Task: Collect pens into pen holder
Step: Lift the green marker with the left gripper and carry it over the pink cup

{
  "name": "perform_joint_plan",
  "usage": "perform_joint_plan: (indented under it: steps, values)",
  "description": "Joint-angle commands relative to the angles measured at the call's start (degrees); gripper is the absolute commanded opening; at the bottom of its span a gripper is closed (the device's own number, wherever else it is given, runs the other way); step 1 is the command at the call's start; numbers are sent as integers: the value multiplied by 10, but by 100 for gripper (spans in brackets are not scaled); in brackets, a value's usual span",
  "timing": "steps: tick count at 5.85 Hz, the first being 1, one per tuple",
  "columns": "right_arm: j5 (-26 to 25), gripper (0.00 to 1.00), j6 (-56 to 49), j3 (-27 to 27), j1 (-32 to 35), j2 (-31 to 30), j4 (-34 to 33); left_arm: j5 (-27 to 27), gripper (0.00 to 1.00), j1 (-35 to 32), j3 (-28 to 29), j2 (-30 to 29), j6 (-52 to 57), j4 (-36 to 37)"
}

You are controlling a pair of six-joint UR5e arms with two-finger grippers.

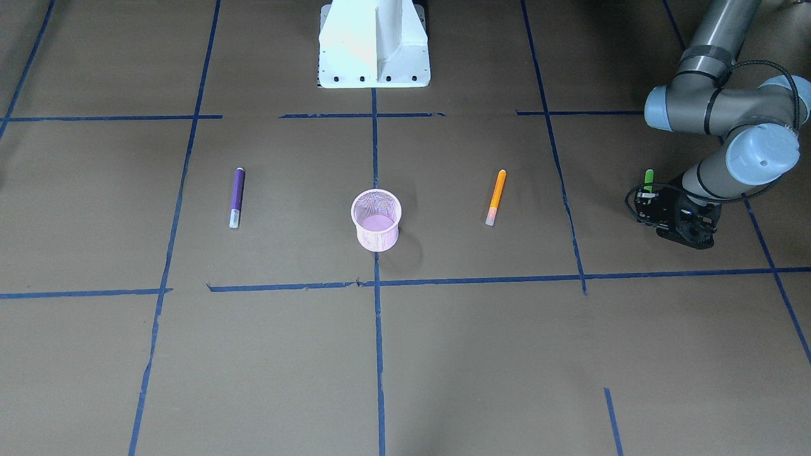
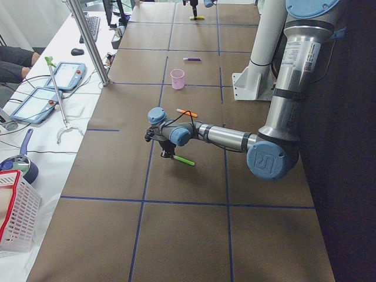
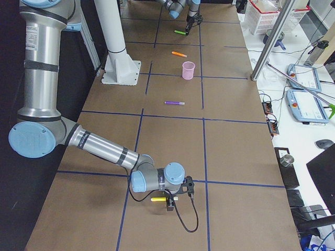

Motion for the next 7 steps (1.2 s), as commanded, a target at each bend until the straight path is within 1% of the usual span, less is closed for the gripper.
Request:
perform_joint_plan:
  steps: [1, 2, 3, 4, 6, 7]
  values:
    - [0, 100, 0, 0, 0, 0, 0, -2, 0, 0, -10, -3, 2, 3]
    - [1, 100, 0, 0, 0, 0, 0, -3, 0, -10, -28, -3, 7, 8]
    - [1, 100, 0, 0, 0, 0, 0, -4, 0, -33, -43, -5, 8, 9]
    - [1, 100, 0, 1, 0, 0, 0, -2, 0, -49, -67, -16, 8, 10]
    - [1, 100, 2, 1, 0, 0, 0, 0, 0, -59, -67, -97, -2, 22]
    - [1, 100, 3, 3, 0, 0, 0, -3, 0, -59, -70, -143, -44, 22]
